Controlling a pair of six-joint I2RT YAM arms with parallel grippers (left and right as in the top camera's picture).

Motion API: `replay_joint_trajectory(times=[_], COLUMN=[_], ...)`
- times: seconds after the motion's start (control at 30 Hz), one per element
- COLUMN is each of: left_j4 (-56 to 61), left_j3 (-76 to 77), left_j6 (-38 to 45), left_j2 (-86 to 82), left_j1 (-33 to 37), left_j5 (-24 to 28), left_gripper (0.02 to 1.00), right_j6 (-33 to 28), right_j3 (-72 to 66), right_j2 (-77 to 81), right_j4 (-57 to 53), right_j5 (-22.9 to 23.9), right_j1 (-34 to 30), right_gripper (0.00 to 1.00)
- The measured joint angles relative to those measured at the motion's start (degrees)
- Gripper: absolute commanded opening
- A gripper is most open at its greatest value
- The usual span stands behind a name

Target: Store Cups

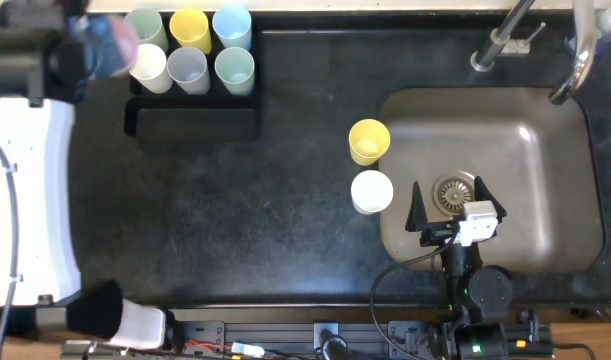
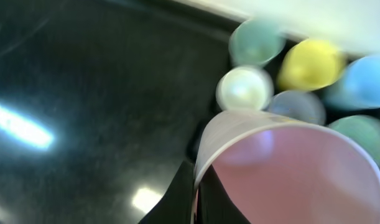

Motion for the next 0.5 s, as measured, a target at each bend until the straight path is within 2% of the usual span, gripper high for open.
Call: replay_joint_trajectory(times=[0.2, 0.5], left_j4=[7.96, 18.8], left_j3=[-16.2, -27.17], left_j6=[3.91, 6.54], left_j2=[-0.68, -0.63], left_j1=[7.85, 8.35], left_j5=[6.6, 11.15], left_gripper=[0.034, 0.036], right_j6=[0.0, -0.02], right_j3=[0.0, 0.0], right_j2=[0.0, 0.0], right_j4=[0.0, 0.0], right_j5=[0.0, 0.0], right_j1=[0.0, 0.0], right_gripper=[0.996, 0.998])
